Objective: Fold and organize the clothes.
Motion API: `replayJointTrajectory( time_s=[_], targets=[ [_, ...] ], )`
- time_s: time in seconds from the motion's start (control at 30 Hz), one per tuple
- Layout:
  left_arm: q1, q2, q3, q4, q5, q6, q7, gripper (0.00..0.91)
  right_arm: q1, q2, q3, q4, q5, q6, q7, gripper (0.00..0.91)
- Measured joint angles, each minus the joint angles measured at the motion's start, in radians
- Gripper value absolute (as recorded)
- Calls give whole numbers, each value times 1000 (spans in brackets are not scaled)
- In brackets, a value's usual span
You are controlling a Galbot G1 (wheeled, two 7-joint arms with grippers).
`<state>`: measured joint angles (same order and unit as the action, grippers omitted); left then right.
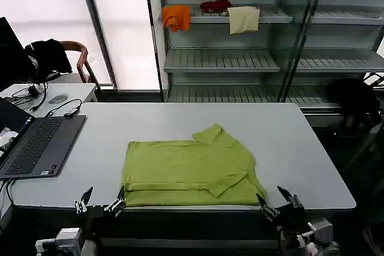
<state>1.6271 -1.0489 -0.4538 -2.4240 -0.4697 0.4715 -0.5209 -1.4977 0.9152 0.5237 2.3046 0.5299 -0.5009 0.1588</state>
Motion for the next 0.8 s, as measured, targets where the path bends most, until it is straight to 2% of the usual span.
replayJointTrajectory(
  time_s=[0.33, 0.53, 0.8],
  targets=[
    [-274, 33, 1, 180, -126, -4, 172, 907, 524, 65, -237, -353, 57, -1, -102, 907],
    [-422, 35, 18, 335, -174, 25, 249, 907, 790, 139, -388, -601, 62, -30, -129, 907],
    [-568, 51, 50, 513, -185, 69, 319, 907, 1001, 247, -499, -880, 15, -54, -162, 907]
  ],
)
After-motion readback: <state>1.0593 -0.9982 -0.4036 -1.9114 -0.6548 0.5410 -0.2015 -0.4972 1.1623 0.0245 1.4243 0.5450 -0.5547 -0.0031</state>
